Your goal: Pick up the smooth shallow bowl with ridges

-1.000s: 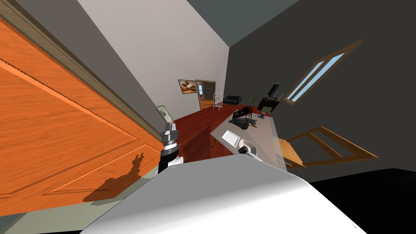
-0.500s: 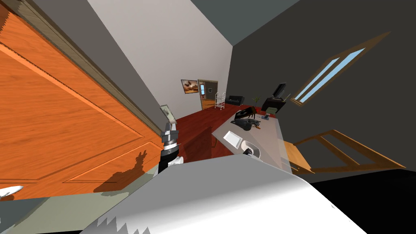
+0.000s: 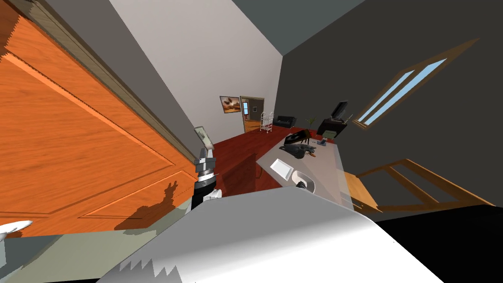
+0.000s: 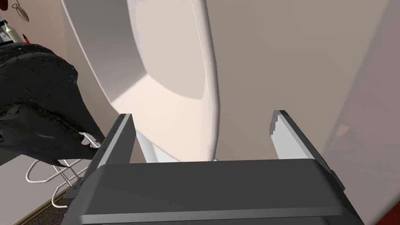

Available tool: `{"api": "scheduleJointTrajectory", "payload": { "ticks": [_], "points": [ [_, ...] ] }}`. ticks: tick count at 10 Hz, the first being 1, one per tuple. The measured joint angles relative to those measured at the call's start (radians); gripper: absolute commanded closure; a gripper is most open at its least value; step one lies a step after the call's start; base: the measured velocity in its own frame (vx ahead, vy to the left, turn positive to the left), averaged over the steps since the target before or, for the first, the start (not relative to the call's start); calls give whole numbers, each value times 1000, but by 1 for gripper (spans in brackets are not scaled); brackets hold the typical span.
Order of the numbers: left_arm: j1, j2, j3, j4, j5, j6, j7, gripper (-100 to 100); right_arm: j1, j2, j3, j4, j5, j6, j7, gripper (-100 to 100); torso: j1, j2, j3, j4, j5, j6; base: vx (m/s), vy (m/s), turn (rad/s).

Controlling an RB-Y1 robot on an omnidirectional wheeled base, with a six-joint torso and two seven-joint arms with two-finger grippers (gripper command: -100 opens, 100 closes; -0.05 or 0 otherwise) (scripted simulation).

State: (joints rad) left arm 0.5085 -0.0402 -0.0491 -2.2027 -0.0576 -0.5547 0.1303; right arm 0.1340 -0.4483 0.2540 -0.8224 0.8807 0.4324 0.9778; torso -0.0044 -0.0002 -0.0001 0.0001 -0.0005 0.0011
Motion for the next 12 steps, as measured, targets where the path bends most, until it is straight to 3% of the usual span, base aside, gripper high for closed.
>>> {"api": "scheduleJointTrajectory", "payload": {
  "ticks": [4, 5, 9, 10, 11, 12],
  "points": [
    [0, 0, 0, 0, 0, 0, 0, 0, -8, 70, 12, -5, 51, 64, -20, -100, -3, 1, 1, 0, -1, 0, -5, -108, 14],
    [0, 0, 0, 0, 0, 0, 0, 0, -9, 72, 12, -5, 53, 68, -22, 100, 0, 1, 0, 0, 0, 0, 0, -10, 0],
    [0, 0, 0, 0, 0, 0, 0, 0, -8, 69, 3, -3, 48, 80, -31, 100, 2, -1, -1, -2, -2, -7, 1, -2, -21],
    [0, 0, 0, 0, 0, 0, 0, 0, -7, 69, 4, -3, 48, 80, -31, 0, 2, -1, -1, -1, -2, -7, 0, 0, 0],
    [0, 0, 0, 0, 0, 0, 0, 0, -7, 69, 3, -3, 48, 80, -31, 100, 2, -1, -1, -1, -2, -7, -4, 78, 11],
    [0, 0, 0, 0, 0, 0, 0, 0, -5, 52, 4, -6, 37, 70, -20, 100, 6, -2, -2, -2, -6, -10, -7, 128, 3]
  ]
}}
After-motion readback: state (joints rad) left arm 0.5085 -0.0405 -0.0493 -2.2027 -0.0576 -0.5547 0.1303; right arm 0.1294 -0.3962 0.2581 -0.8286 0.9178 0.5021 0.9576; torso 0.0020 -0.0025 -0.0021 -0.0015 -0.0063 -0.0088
